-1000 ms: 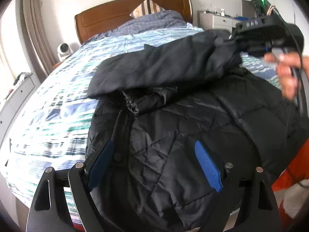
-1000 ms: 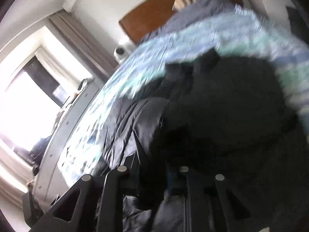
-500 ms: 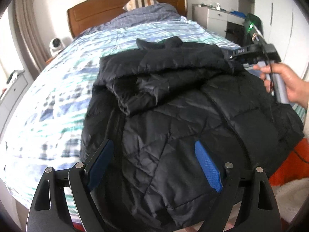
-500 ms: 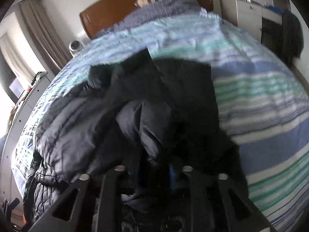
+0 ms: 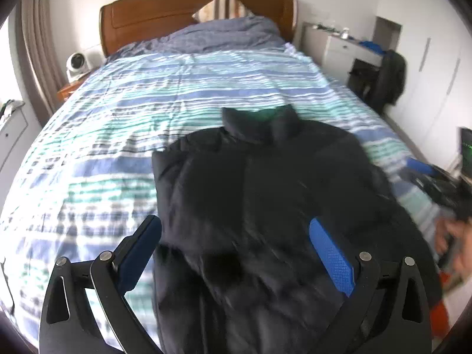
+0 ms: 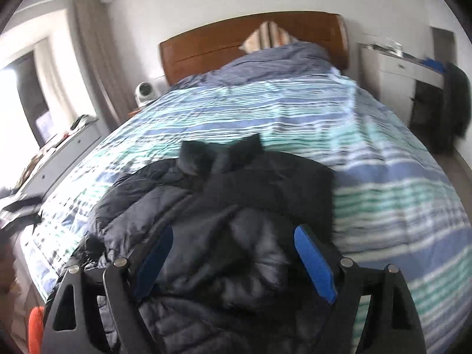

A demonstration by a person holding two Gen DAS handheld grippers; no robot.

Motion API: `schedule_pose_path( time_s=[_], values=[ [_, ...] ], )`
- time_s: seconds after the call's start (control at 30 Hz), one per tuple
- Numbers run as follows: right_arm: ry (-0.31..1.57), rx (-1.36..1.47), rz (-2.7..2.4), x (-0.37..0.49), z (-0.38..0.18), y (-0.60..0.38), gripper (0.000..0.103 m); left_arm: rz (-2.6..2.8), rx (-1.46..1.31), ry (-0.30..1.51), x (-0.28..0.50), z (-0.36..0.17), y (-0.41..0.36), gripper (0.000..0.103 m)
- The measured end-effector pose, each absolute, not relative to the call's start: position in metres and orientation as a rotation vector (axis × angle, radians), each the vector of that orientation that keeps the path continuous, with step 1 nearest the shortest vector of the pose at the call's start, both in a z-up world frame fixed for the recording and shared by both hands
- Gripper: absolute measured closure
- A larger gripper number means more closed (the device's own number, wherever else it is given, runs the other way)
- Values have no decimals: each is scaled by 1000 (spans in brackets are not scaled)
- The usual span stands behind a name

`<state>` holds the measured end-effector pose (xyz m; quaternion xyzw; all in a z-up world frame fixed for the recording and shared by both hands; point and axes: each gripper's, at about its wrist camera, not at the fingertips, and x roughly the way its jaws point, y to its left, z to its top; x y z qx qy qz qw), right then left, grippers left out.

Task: Fold large clothes

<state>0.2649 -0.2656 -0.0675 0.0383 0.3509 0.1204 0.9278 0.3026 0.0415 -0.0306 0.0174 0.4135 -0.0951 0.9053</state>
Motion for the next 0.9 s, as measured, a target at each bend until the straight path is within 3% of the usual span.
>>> schedule_pose_path(
  time_s=[0.27, 0.43, 0.7, 0.9],
  values=[
    [938, -6, 233, 309, -156, -235, 16, -63, -29, 931, 363, -127, 58, 3],
    [953, 32, 248, 310, -175, -241, 16, -110, -227, 1042, 368, -191, 81, 0],
    [958, 57, 246, 309, -183, -243, 16, -107, -206, 1060, 365, -193, 75, 1],
    [943, 85, 259, 305, -184, -246, 16, -126, -161, 1032, 367, -132, 82, 6]
  ],
)
